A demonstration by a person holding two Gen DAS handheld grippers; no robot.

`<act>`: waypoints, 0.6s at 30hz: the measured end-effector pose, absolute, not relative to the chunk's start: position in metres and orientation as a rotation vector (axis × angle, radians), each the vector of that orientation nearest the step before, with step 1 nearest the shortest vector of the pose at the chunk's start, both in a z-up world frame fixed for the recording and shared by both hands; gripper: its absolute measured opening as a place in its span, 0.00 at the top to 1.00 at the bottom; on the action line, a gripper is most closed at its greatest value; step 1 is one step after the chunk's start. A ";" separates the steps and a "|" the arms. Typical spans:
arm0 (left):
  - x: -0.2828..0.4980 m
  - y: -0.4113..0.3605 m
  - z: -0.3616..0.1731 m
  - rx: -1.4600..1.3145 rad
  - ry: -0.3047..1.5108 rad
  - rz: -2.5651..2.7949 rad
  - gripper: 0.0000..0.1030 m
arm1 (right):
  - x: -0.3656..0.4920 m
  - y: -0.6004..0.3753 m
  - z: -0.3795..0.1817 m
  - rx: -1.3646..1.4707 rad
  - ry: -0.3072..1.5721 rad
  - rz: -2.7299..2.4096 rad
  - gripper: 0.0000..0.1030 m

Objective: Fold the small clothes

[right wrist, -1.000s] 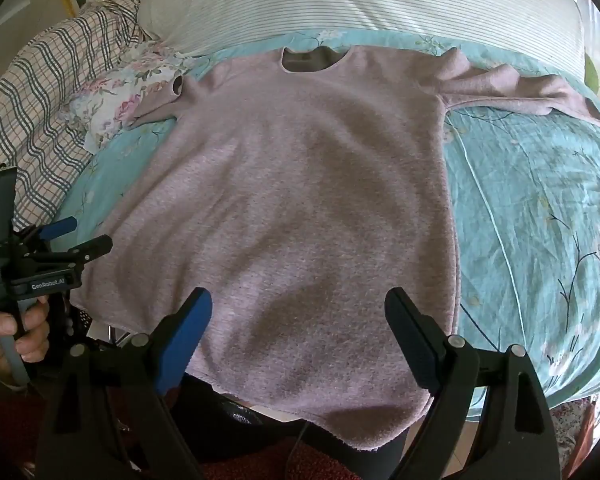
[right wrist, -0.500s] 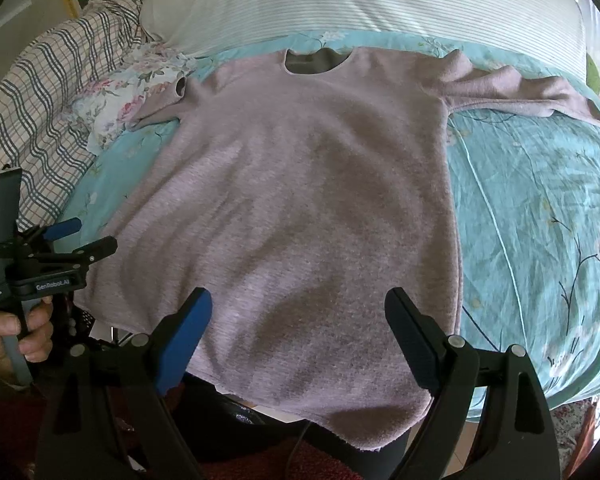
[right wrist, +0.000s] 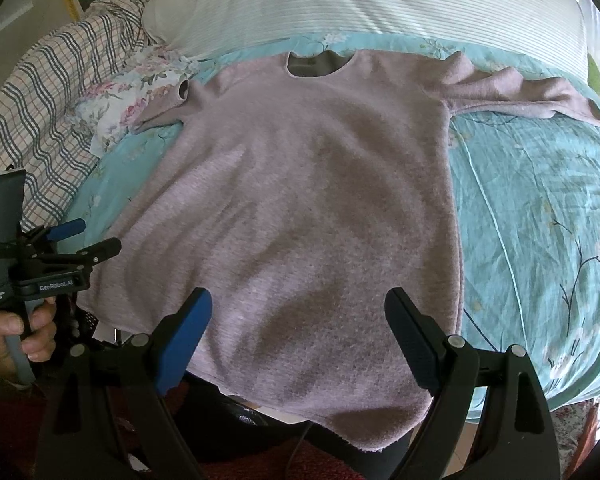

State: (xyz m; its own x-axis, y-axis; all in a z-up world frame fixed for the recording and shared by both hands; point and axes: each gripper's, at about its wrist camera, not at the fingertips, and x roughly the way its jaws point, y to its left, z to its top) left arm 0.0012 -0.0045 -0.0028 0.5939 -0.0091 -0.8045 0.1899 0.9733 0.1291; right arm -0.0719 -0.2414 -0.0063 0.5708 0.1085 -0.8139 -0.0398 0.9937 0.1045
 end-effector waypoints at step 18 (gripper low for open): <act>0.011 -0.005 0.002 0.217 0.935 -0.124 0.05 | -0.065 -0.256 0.001 0.140 0.991 0.074 0.14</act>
